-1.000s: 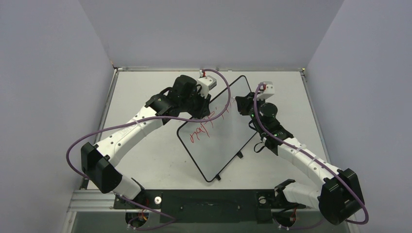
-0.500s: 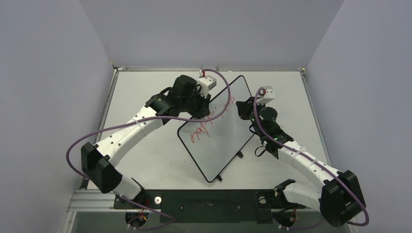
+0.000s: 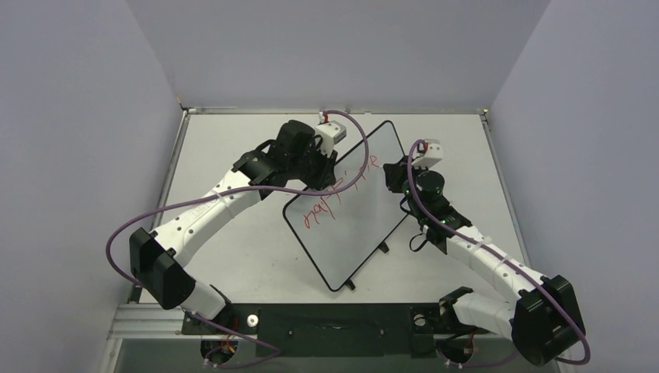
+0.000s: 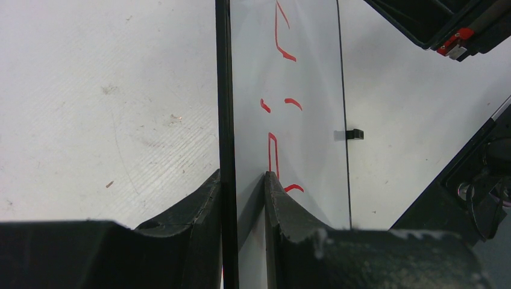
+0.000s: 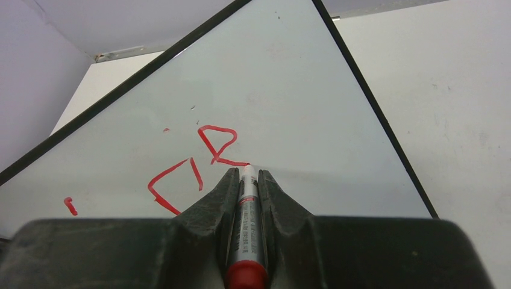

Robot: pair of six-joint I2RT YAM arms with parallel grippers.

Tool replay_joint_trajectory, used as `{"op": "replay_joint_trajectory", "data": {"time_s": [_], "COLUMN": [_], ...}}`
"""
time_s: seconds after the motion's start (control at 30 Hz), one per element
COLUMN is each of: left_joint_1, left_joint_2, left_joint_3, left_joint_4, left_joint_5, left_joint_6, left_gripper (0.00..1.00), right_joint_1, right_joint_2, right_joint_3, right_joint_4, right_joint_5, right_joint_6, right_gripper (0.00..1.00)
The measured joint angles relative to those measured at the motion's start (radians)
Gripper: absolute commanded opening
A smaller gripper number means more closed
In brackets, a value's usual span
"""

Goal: Write a sentence on the whiteboard

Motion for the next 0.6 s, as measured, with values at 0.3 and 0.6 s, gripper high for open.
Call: {"op": "replay_joint_trajectory", "data": {"time_s": [0.3, 0.6], "left_joint_1": [0.000, -0.001], "left_joint_2": [0.000, 0.000], "left_joint_3": [0.000, 0.000], "left_joint_4": [0.000, 0.000], "left_joint_5": [0.001, 0.001], "left_joint_6": [0.003, 0.004], "left_gripper": [0.00, 0.00], "right_joint_1": [-0.001, -0.001], "right_joint_2": [-0.011, -0.076], "right_joint_3": [0.025, 0.033], "right_joint_4": [-0.026, -0.021], "right_joint_5": [0.000, 0.053], "right_joint_6": [0.004, 0.011], "right_gripper": [0.00, 0.00]}}
